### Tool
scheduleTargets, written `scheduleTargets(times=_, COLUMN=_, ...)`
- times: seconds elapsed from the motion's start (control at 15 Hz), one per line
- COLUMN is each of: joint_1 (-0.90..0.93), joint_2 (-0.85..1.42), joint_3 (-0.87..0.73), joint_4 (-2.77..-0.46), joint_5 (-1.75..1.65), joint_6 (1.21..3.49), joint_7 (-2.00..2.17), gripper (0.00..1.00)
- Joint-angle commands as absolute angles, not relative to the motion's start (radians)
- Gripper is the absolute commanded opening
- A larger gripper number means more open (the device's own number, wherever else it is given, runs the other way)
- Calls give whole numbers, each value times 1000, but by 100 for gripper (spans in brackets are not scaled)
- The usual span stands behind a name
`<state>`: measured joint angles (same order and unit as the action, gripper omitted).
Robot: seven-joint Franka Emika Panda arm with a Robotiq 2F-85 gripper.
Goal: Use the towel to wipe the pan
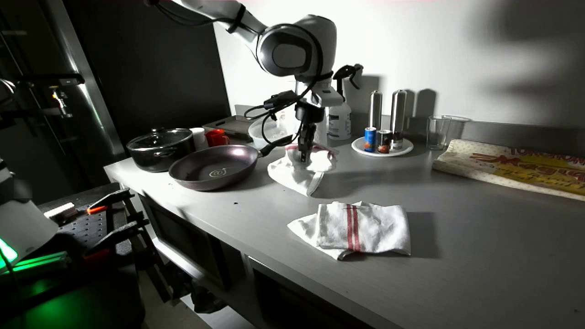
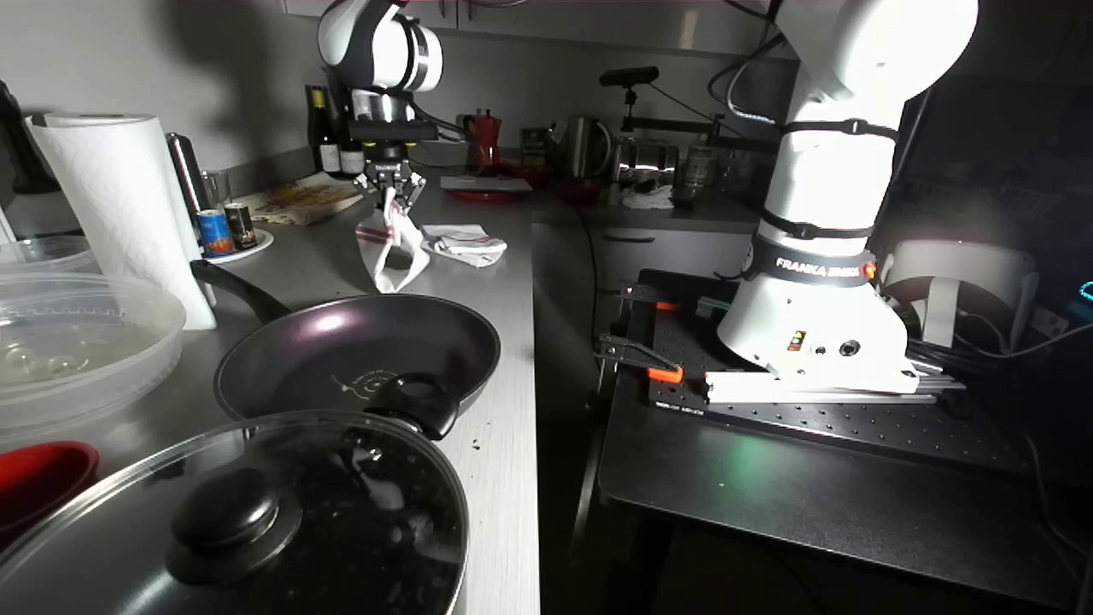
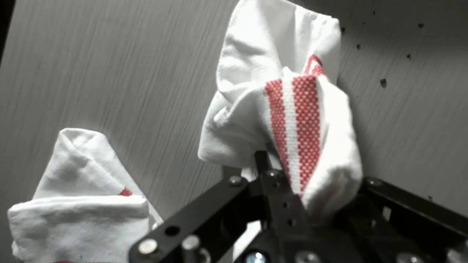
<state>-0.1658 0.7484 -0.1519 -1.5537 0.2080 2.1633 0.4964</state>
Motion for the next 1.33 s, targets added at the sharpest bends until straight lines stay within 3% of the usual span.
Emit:
scheduleTargets(times=0.0, joint_1=-142, joint_2=529, joint_3=-159, joint_4=-1785, joint_5=186, joint_6=2228, joint_7=390, gripper=3)
scheduleTargets(times=0.73, joint_1=-29, joint_2=83, joint_3=-113, joint_4=-2196, joint_5=-137, joint_6=2243, joint_7=231, gripper=3)
scheduleTargets(times=1.27, joint_1=68, joint_2=11, joint_3=33, joint_4=-2274, joint_5=-276, joint_6=2203, joint_7=199, gripper=3)
